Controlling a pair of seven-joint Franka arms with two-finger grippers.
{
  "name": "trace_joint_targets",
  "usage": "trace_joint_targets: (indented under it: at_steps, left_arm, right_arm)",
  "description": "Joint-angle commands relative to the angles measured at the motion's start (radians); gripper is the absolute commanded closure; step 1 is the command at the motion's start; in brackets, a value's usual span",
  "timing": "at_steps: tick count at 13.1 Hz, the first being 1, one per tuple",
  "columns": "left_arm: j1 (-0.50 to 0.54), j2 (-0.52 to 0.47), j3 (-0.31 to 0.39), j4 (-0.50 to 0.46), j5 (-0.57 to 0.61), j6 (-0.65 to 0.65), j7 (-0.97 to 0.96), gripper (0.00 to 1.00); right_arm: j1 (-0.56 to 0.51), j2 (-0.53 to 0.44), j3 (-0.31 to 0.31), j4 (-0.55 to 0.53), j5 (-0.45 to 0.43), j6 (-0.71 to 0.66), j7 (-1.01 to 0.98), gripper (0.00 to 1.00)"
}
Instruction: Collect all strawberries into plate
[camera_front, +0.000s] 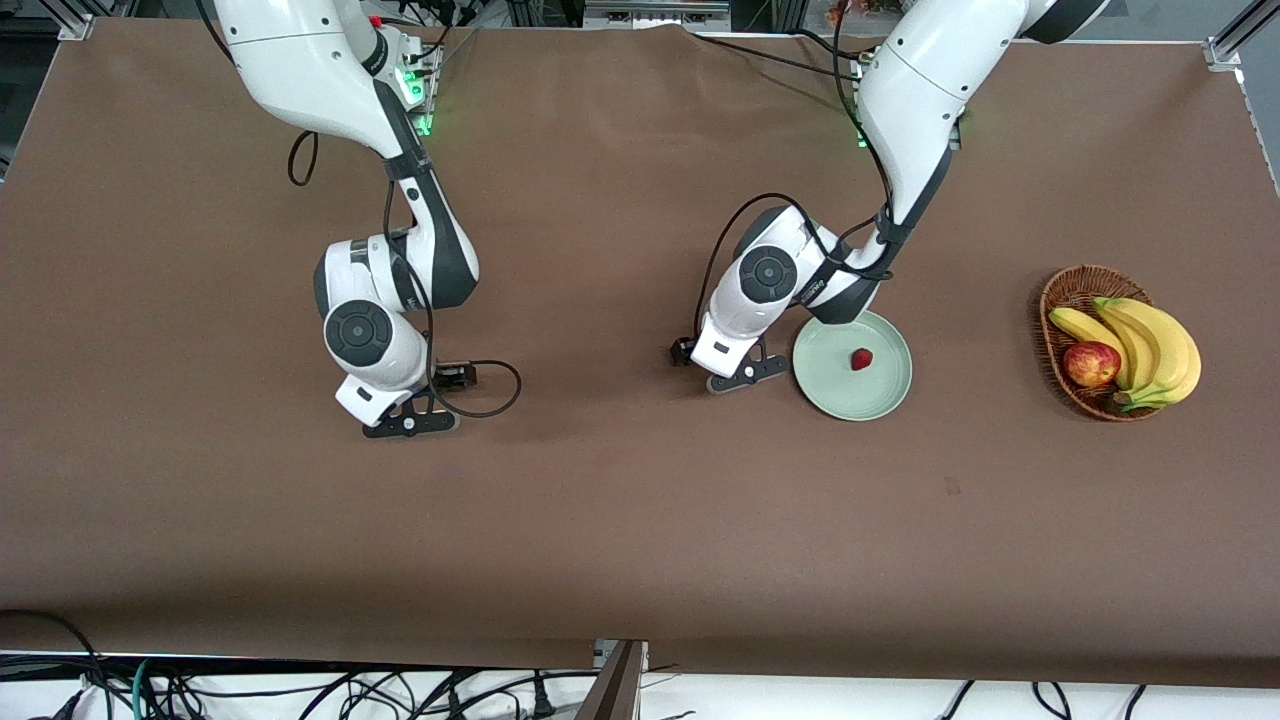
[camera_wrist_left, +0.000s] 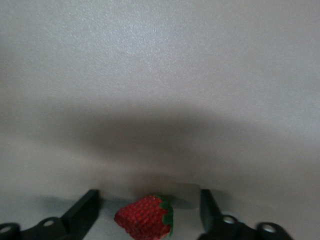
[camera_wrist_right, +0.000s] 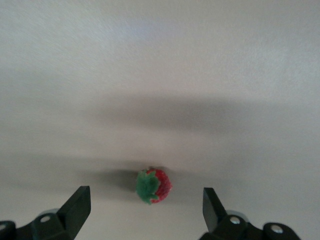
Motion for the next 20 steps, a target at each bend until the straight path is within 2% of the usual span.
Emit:
trace_joint_targets:
  at_steps: [1,4,7,8,11,13,14,17,18,19,20]
  left_arm:
    - [-0.003,-0.018,0.011,-0.01,0.02,0.011,-0.001,0.77]
    - [-0.002,-0.035,0.009,-0.025,0.02,0.0,-0.001,0.81]
    - [0.012,-0.093,0.009,-0.021,0.02,-0.093,0.004,0.81]
    - [0.029,-0.116,0.006,-0.018,0.02,-0.127,0.015,0.81]
    - [0.098,-0.195,0.003,-0.007,0.018,-0.292,0.163,0.81]
    - [0.147,-0.201,0.006,-0.005,0.018,-0.383,0.322,0.8]
    - [0.179,-0.201,0.009,-0.009,0.02,-0.39,0.419,0.79]
    - [0.27,-0.195,0.012,-0.007,0.02,-0.384,0.661,0.79]
    - [0.287,-0.186,0.014,-0.007,0.021,-0.374,0.709,0.68]
    - [0.299,-0.186,0.014,-0.009,0.03,-0.37,0.742,0.48]
    - [0.314,-0.19,0.012,-0.009,0.043,-0.371,0.752,0.0]
  right_arm:
    - [0.011,-0.046,-0.002,-0.115,0.009,0.092,-0.02,0.06]
    - [0.011,-0.049,-0.001,-0.136,0.01,0.106,-0.022,0.32]
    - [0.011,-0.049,-0.001,-0.136,0.01,0.106,-0.022,0.57]
    - [0.011,-0.049,-0.001,-0.134,0.01,0.106,-0.022,0.62]
    - [0.011,-0.051,0.001,-0.125,0.013,0.101,-0.016,0.67]
    - [0.014,-0.065,0.01,-0.106,0.036,0.08,0.003,0.67]
    - [0.021,-0.068,0.019,-0.078,0.07,0.046,0.035,0.67]
    - [0.034,-0.065,0.076,0.056,0.082,-0.095,0.22,0.67]
    - [0.047,-0.056,0.091,0.108,0.084,-0.141,0.301,0.67]
    - [0.061,-0.037,0.111,0.16,0.082,-0.169,0.39,0.67]
    - [0.079,-0.02,0.134,0.205,0.082,-0.178,0.48,0.67]
